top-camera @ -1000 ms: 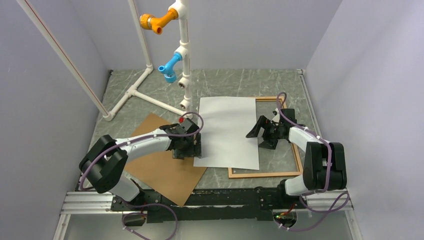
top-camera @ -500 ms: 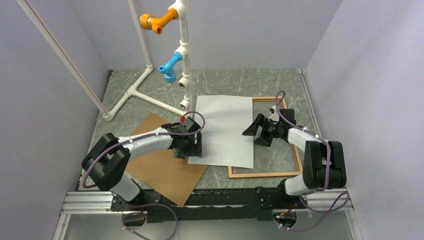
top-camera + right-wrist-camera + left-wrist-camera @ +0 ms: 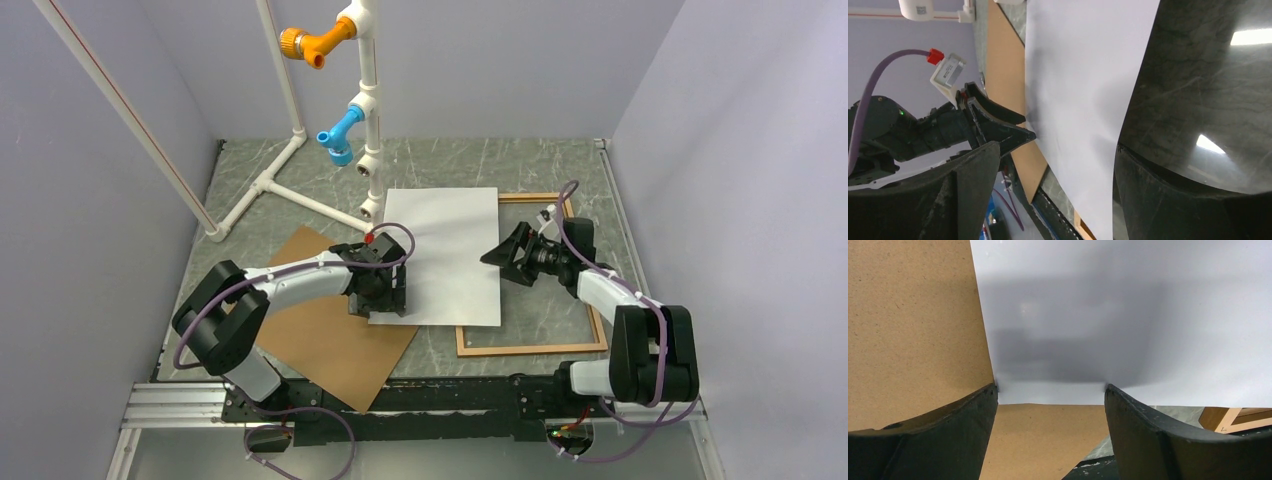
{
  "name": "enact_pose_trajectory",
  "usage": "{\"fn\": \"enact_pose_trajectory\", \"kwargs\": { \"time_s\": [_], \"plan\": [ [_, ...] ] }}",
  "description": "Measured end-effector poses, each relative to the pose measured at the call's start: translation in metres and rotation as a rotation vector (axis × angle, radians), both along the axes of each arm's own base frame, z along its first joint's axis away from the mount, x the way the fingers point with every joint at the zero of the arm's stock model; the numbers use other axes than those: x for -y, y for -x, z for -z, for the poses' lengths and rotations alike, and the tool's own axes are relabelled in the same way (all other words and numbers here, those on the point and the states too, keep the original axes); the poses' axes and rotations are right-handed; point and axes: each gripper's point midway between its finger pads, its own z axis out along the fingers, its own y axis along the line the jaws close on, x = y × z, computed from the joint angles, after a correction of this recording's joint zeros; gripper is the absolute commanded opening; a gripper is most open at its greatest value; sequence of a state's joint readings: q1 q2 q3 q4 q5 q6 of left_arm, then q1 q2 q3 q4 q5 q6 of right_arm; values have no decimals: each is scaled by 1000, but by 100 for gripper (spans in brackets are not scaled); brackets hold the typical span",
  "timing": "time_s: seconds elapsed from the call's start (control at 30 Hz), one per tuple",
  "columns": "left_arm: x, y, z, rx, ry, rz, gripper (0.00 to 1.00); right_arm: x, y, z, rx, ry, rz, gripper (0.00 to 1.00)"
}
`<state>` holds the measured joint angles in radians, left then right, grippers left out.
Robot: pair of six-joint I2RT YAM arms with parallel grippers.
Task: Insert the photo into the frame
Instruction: Pick up the photo from the photo frame.
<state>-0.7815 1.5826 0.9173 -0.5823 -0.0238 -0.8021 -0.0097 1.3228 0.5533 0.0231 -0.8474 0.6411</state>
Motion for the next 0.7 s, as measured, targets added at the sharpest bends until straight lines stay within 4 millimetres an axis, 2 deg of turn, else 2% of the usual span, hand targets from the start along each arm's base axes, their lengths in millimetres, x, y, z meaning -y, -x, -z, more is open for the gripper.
{"fn": "enact_pose_trajectory", "kwargs": {
  "time_s": [0.17,0.33,0.4,0.5,0.6,0.63,0.7],
  "plan": [
    [0,0,0,-3,-9,7,82,-15,6,4,-7,-23,-29,81],
    [0,0,1,-5,-17,9,82,-28,11,3,-12,-46,-54,66],
    [1,1,1,-6,-19,10,82,-29,10,1,-7,-51,-54,57],
    [1,1,1,-5,-21,12,83,-29,9,-1,0,-55,-49,36],
    [1,1,0,-2,-23,15,84,-29,9,-8,27,-55,-41,7],
    [2,1,0,1,-25,18,85,-29,8,-12,43,-52,-38,0],
    [2,2,-1,6,-31,28,85,-27,8,-17,67,-43,-30,0]
  ]
}}
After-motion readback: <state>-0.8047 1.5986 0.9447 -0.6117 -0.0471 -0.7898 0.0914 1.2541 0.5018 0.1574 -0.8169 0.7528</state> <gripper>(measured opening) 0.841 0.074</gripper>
